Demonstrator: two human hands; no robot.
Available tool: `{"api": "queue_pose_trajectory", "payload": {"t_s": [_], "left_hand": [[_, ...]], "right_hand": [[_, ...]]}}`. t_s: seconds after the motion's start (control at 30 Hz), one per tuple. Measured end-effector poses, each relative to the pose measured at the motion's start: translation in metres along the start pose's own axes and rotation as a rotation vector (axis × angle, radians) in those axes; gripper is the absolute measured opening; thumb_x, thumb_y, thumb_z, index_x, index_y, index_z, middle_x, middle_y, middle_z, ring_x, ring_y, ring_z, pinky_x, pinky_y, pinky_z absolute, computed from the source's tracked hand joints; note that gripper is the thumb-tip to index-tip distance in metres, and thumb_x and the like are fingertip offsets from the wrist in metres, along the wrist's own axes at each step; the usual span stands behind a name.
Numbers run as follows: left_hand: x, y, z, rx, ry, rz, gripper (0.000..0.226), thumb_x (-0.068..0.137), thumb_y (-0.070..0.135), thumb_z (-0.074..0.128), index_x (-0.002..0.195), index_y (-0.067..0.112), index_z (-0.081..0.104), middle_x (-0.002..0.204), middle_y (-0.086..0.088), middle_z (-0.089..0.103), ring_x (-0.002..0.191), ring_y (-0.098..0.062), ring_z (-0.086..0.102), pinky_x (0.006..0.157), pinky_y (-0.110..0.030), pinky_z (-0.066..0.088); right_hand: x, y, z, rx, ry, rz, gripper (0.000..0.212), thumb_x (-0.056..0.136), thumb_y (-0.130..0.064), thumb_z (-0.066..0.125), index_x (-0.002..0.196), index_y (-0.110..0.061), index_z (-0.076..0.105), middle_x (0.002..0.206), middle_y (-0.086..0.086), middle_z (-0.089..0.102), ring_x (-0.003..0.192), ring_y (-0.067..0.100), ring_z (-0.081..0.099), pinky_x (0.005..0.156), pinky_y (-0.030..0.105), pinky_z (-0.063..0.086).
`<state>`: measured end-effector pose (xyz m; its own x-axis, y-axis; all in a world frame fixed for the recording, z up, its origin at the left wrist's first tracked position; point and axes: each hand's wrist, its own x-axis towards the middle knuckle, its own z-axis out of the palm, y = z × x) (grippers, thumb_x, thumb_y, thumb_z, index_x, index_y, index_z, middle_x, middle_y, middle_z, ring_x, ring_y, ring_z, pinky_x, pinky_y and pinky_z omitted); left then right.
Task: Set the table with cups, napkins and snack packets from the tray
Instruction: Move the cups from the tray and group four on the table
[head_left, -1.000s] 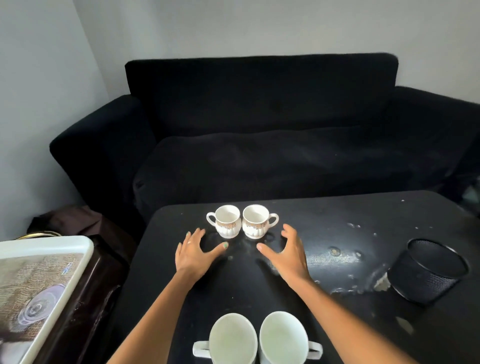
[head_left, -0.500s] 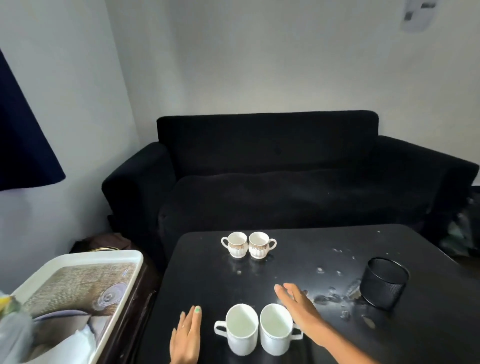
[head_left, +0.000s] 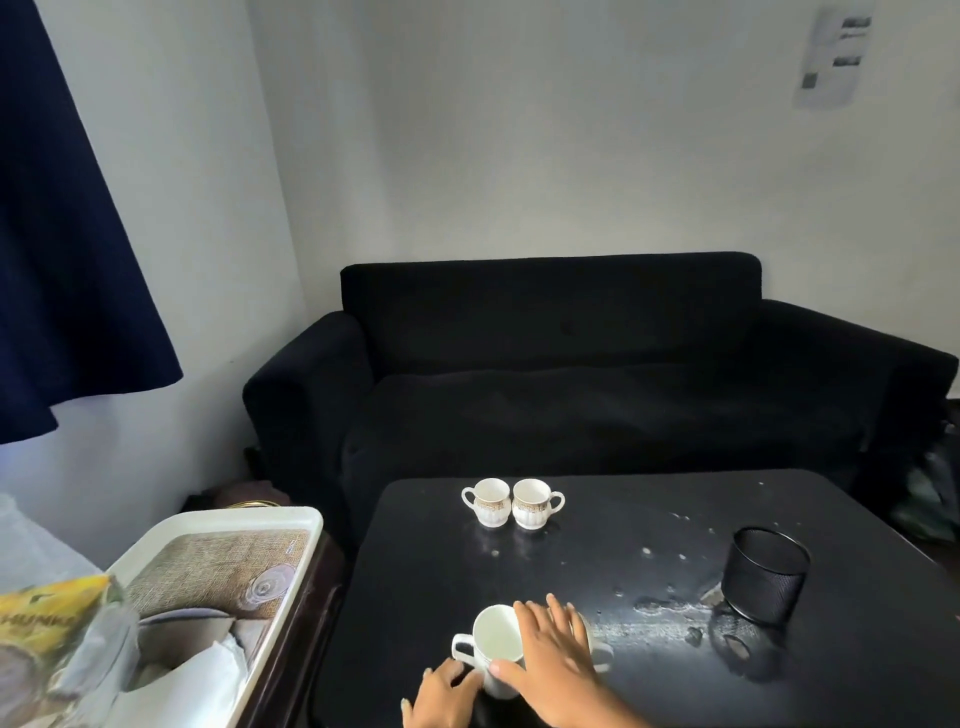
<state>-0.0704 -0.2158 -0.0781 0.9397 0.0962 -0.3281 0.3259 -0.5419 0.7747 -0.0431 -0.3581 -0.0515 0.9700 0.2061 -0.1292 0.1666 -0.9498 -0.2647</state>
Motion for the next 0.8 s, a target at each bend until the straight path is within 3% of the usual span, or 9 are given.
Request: {"api": "queue_pose_trajectory", "payload": {"t_s": [0.07,0.17,0.27,0.33,0.5,0.67,0.8], "left_hand": [[0.004,-0.001,0.002,0.029,-0.004,0.001,0.021,0.086,0.043,0.045,0.088,0.027,0.059,0.135,0.014,0.052,0.143,-0.013,0.027,0.119,-0.044,0.005],[0.008,-0.004,0.005,0.079,0.007,0.004,0.014,0.091,0.035,0.047,0.097,0.030,0.059,0.134,0.017,0.051,0.145,-0.014,0.024,0.118,-0.048,0.002],[0.009,-0.001,0.009,0.113,-0.021,-0.006,0.034,0.093,0.035,0.046,0.126,0.036,0.052,0.144,0.015,0.044,0.148,-0.015,0.016,0.118,-0.047,0.002],[0.012,0.001,0.010,0.131,-0.038,-0.023,0.043,0.093,0.039,0.047,0.135,0.036,0.044,0.148,0.012,0.040,0.148,-0.015,0.015,0.118,-0.047,0.003],[0.019,0.010,0.018,0.142,-0.018,-0.061,0.060,0.089,0.043,0.052,0.144,0.035,0.030,0.148,0.008,0.040,0.144,-0.009,0.023,0.120,-0.042,0.003],[0.030,0.016,0.024,0.095,0.029,-0.026,0.087,0.083,0.039,0.058,0.152,0.029,0.006,0.153,0.017,0.027,0.144,0.000,0.020,0.121,-0.037,0.003],[0.047,0.022,0.030,0.073,0.132,-0.048,0.075,0.094,0.043,0.046,0.152,0.025,0.001,0.156,0.015,0.016,0.145,-0.001,0.016,0.121,-0.028,0.005]], "right_hand": [[0.002,-0.003,-0.001,-0.029,-0.011,0.011,0.076,0.089,-0.051,0.046,0.150,-0.016,0.015,0.157,-0.001,0.021,0.148,0.024,0.000,0.119,0.041,-0.006],[0.005,-0.005,-0.003,-0.060,-0.024,0.009,0.076,0.090,-0.050,0.046,0.150,-0.015,0.015,0.154,0.003,0.029,0.148,0.025,0.000,0.119,0.041,-0.007],[0.008,-0.005,-0.004,-0.073,-0.025,-0.007,0.076,0.090,-0.050,0.045,0.150,-0.015,0.015,0.152,0.006,0.033,0.148,0.024,0.002,0.119,0.041,-0.008],[0.012,-0.006,-0.005,-0.076,-0.033,-0.014,0.075,0.091,-0.049,0.045,0.150,-0.015,0.015,0.152,0.007,0.032,0.148,0.023,0.004,0.119,0.040,-0.008],[0.025,-0.009,-0.007,-0.055,-0.024,-0.030,0.074,0.093,-0.045,0.046,0.151,-0.014,0.013,0.152,0.007,0.030,0.146,0.018,0.016,0.120,0.036,-0.005],[0.043,-0.012,-0.013,0.035,-0.035,-0.032,0.072,0.095,-0.040,0.045,0.151,-0.014,0.008,0.149,0.006,0.031,0.142,0.022,0.023,0.118,0.031,0.004],[0.063,-0.012,-0.013,0.091,-0.036,-0.040,0.073,0.095,-0.037,0.048,0.151,-0.014,0.008,0.149,0.007,0.030,0.139,0.022,0.027,0.116,0.029,0.016]]}}
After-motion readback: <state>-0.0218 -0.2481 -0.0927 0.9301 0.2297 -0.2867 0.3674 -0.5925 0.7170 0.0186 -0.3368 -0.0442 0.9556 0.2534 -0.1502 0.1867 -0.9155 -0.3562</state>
